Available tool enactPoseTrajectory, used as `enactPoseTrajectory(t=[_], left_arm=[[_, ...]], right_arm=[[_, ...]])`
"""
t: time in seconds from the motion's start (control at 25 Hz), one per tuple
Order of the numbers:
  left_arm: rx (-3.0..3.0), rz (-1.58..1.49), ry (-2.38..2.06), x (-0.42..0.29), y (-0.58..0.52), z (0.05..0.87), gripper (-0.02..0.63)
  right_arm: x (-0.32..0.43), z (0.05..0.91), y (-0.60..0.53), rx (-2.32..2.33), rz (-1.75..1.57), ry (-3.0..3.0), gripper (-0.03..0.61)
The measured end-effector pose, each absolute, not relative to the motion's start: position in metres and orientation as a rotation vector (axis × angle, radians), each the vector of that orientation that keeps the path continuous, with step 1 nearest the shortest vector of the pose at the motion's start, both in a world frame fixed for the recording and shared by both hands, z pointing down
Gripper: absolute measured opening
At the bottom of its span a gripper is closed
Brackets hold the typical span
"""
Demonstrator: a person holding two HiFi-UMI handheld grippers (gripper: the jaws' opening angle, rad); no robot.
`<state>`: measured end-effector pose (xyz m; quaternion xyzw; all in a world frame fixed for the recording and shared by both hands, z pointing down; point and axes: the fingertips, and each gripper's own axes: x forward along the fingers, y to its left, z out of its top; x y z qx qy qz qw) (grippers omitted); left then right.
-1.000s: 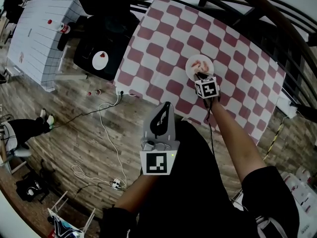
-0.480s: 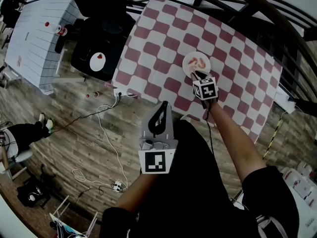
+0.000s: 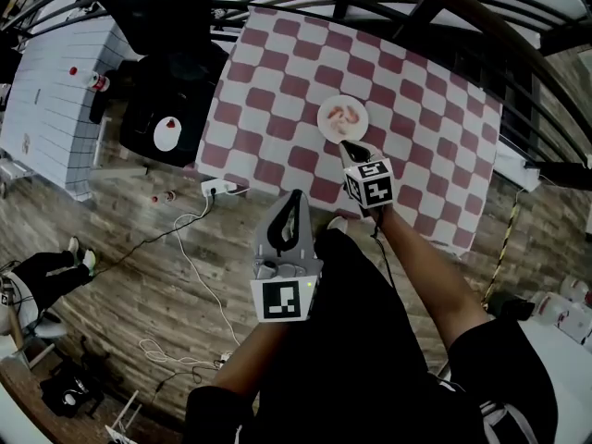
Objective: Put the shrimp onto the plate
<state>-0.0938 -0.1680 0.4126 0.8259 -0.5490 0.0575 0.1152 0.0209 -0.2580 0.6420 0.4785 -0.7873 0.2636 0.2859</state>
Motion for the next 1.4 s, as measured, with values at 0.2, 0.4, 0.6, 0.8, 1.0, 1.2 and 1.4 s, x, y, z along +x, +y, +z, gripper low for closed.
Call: enactPoseTrajectory(t=[0.2,0.4,0.6,0.8,1.0,1.2,1.4], left_arm=[[2.452,0.149,-1.561,-0.083,-0.158,0.405,0.009],[2.551,0.099,-1.518,-0.067,-0.153,0.395,0.009],[2.599,0.149,-1.466,-0.045,-0.142,0.393,0.009],[2.655,0.143,-1.36,-0.015,-0.132,0.388,0.009],[2.709,0.085,-1.289,0.01,-0.128,0.373,0.009],[2.784,0.08,-1.204,0.036,-0.127,0.365,0.009],[2.851,0.063,-1.113,0.065,-0.125,0.355,0.009]], right_arm=[[0.029,0.591,-0.238,1.38,0.709,-2.168,-0.002],[0.036,0.528,-0.214,1.505,0.712,-2.265,-0.002],[0.053,0.468,-0.183,1.646,0.597,-2.324,-0.002],[0.071,0.421,-0.155,1.762,0.373,-2.374,-0.002],[0.087,0.389,-0.136,1.863,0.359,-2.389,-0.002],[0.107,0.364,-0.119,1.986,0.279,-2.35,-0.002],[0.126,0.356,-0.102,2.067,0.196,-2.283,-0.002]])
